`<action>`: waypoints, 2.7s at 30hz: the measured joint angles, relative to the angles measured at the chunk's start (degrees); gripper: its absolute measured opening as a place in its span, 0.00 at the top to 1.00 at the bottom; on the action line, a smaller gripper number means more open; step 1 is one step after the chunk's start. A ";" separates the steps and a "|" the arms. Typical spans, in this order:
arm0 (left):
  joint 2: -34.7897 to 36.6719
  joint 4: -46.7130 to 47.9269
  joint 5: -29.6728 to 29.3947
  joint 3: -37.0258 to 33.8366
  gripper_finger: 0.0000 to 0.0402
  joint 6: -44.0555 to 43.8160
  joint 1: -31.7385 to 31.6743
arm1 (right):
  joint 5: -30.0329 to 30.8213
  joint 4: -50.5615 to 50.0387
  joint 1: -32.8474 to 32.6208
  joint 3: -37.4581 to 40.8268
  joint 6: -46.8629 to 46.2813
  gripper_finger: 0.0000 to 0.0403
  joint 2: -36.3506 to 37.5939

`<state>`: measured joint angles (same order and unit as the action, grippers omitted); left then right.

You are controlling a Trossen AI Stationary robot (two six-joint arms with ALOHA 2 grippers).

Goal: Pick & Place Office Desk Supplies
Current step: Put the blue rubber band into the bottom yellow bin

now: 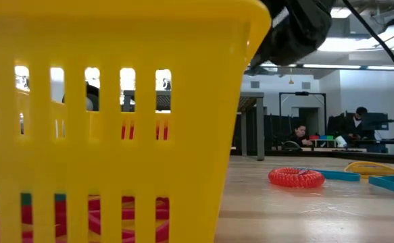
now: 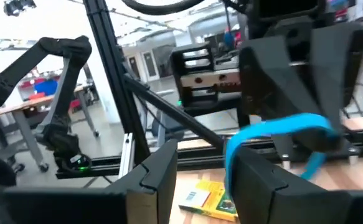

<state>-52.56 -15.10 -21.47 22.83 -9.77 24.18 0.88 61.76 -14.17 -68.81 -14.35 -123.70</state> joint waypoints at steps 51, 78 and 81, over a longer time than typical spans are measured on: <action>0.41 -6.93 2.87 0.04 0.53 0.52 0.00 | -2.58 -18.36 -1.99 -2.30 2.82 1.00 8.54; 2.27 -6.35 9.84 0.02 0.45 0.54 0.00 | -4.26 -31.74 -8.17 -2.28 -4.66 1.00 12.53; 2.27 -6.31 9.81 -0.02 0.45 0.53 0.00 | -3.81 -34.13 -10.34 -2.28 -6.16 1.00 13.63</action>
<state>-50.28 -21.41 -11.66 22.81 -9.24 24.18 -2.93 27.63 -24.51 -71.09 -20.51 -110.07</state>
